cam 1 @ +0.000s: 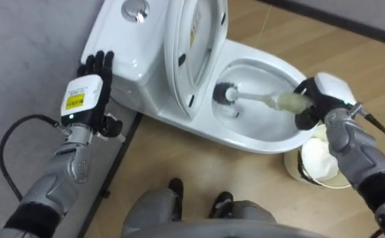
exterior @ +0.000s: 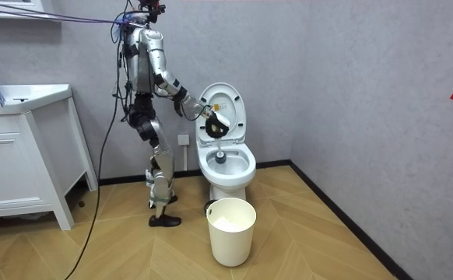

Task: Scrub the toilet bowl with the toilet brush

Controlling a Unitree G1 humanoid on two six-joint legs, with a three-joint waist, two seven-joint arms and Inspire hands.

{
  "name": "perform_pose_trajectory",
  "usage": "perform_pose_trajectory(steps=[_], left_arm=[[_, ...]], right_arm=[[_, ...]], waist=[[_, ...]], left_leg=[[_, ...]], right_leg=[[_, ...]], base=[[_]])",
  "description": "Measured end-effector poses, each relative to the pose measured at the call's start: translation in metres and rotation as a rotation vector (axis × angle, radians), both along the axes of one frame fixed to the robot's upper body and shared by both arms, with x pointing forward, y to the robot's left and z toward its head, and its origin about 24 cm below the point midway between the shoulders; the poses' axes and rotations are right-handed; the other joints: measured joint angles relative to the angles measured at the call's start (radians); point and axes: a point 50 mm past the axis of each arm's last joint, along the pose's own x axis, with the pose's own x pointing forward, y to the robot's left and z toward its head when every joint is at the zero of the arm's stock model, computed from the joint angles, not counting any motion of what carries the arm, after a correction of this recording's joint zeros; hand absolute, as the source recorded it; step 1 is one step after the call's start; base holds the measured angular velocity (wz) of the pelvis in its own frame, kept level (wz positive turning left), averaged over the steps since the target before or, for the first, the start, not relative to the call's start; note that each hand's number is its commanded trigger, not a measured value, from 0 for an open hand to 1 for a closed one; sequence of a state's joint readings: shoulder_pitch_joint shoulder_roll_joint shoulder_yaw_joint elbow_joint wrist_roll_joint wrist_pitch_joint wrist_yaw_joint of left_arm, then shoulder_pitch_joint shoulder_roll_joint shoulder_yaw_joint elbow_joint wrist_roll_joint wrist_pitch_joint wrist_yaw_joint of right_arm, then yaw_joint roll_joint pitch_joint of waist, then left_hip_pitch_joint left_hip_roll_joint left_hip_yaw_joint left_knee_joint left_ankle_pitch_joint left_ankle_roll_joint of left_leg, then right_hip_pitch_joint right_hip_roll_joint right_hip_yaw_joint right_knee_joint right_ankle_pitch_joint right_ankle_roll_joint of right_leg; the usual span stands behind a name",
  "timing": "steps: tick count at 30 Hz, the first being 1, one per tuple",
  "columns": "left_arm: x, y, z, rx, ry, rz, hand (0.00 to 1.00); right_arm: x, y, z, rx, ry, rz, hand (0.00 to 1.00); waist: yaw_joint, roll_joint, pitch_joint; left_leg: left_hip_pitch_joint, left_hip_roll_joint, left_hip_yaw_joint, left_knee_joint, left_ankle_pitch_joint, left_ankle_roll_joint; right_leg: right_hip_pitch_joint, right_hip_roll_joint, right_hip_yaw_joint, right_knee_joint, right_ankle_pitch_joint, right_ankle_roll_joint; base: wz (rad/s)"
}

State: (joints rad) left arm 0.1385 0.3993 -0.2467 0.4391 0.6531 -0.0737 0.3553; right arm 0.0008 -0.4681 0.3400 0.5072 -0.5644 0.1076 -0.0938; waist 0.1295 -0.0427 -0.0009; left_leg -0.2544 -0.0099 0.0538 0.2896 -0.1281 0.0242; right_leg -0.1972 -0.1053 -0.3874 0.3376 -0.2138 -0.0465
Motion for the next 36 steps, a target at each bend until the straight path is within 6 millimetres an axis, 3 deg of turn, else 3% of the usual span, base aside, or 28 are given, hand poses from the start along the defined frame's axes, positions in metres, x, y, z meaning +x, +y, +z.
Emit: perform_pose_trajectory(steps=[3,6,9,11,20,27,28,32,36], left_arm=[[-0.024,0.011,-0.012,-0.015,0.079,0.052,0.0],[-0.086,0.034,-0.041,-0.02,0.322,0.22,0.0],[-0.128,0.037,-0.058,-0.11,0.472,0.373,0.0],[-0.143,0.036,-0.064,-0.165,0.526,0.442,0.0],[-0.155,0.032,-0.072,-0.293,0.544,0.598,0.0],[-0.15,0.036,-0.069,-0.333,0.476,0.682,0.0],[-0.151,0.036,-0.069,-0.34,0.47,0.695,0.0],[-0.171,0.034,-0.079,-0.326,0.522,0.787,0.0],[-0.18,0.03,-0.084,-0.339,0.554,0.843,0.0]], right_arm=[[-0.024,-0.004,-0.012,0.026,0.05,-0.035,1.0],[-0.045,0.0,-0.022,0.094,0.093,-0.101,1.0],[-0.057,0.002,-0.025,0.129,0.086,-0.141,1.0],[-0.063,0.002,-0.028,0.137,0.097,-0.165,1.0],[-0.071,0.001,-0.031,0.167,0.084,-0.235,1.0],[-0.081,-0.003,-0.035,0.178,0.067,-0.303,1.0],[-0.083,-0.005,-0.036,0.192,0.07,-0.327,1.0],[-0.102,-0.01,-0.044,0.257,0.052,-0.499,1.0],[-0.101,-0.011,-0.042,0.308,-0.033,-0.582,1.0]], waist=[[0.001,-0.004,0.0002],[-0.001,-0.012,0.0005],[-0.002,-0.014,0.0013],[0.01,-0.012,0.0036],[0.019,0.017,0.0106],[0.011,0.04,0.0033],[0.011,0.043,0.0051],[0.011,0.047,0.0042],[-0.013,0.038,0.0015]], left_leg=[[0.049,-0.001,-0.001,-0.017,-0.001,-0.002],[0.122,0.004,0.0,-0.046,-0.017,-0.014],[0.147,0.012,-0.006,-0.053,-0.026,-0.015],[0.168,0.011,-0.008,-0.053,-0.031,-0.013],[0.214,0.01,-0.002,-0.068,-0.049,-0.013],[0.221,0.001,-0.006,-0.069,-0.052,-0.012],[0.226,0.0,-0.006,-0.071,-0.052,-0.012],[0.29,-0.002,0.003,-0.114,-0.052,-0.011],[0.303,-0.002,0.02,-0.125,-0.052,-0.011]], right_leg=[[0.063,0.005,-0.009,-0.036,-0.001,0.005],[0.134,0.023,-0.005,-0.087,-0.004,0.009],[0.18,0.036,-0.016,-0.12,0.0,0.016],[0.215,0.037,-0.029,-0.138,0.001,0.019],[0.266,0.04,-0.029,-0.153,-0.005,0.03],[0.272,0.04,-0.033,-0.158,-0.005,0.031],[0.28,0.04,-0.034,-0.162,-0.004,0.032],[0.319,0.039,-0.01,-0.184,-0.012,0.044],[0.318,0.041,0.018,-0.184,-0.013,0.045]], base=[[0.03],[-0.04],[0.19],[0.22],[0.02],[0.01],[0.0],[-0.09],[-0.1]])
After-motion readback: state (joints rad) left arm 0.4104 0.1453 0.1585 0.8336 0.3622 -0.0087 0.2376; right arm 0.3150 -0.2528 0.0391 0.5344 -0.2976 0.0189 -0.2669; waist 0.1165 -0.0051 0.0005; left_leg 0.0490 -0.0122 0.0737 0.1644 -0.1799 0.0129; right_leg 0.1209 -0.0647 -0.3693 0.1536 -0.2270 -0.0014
